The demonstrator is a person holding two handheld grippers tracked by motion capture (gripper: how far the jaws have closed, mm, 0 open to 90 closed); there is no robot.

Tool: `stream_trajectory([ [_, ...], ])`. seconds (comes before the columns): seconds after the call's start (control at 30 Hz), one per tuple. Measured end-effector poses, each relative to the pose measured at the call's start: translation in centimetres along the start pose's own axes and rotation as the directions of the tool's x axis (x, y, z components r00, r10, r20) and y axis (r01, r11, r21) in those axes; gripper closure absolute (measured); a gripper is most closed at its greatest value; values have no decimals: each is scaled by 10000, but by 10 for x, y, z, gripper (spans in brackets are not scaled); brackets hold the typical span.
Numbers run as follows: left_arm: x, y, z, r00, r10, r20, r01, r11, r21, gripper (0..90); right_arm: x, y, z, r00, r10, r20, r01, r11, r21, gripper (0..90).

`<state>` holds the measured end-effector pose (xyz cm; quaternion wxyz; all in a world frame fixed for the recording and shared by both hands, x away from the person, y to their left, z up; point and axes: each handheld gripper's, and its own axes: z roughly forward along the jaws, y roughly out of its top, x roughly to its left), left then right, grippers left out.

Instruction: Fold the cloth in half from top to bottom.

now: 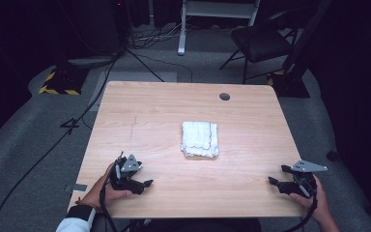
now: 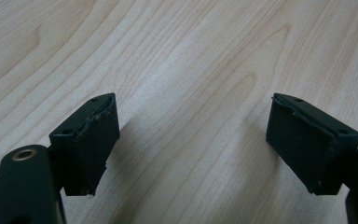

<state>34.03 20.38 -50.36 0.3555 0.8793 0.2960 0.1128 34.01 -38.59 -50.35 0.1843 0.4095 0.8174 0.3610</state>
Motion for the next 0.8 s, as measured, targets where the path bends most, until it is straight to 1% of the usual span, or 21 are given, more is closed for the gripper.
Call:
stream_trajectory([
  [0.8,3,1,1,9998,-171,-118,171,9999,-10,175,0,0,0,10000,-26,-16,26,10000,-9,204],
])
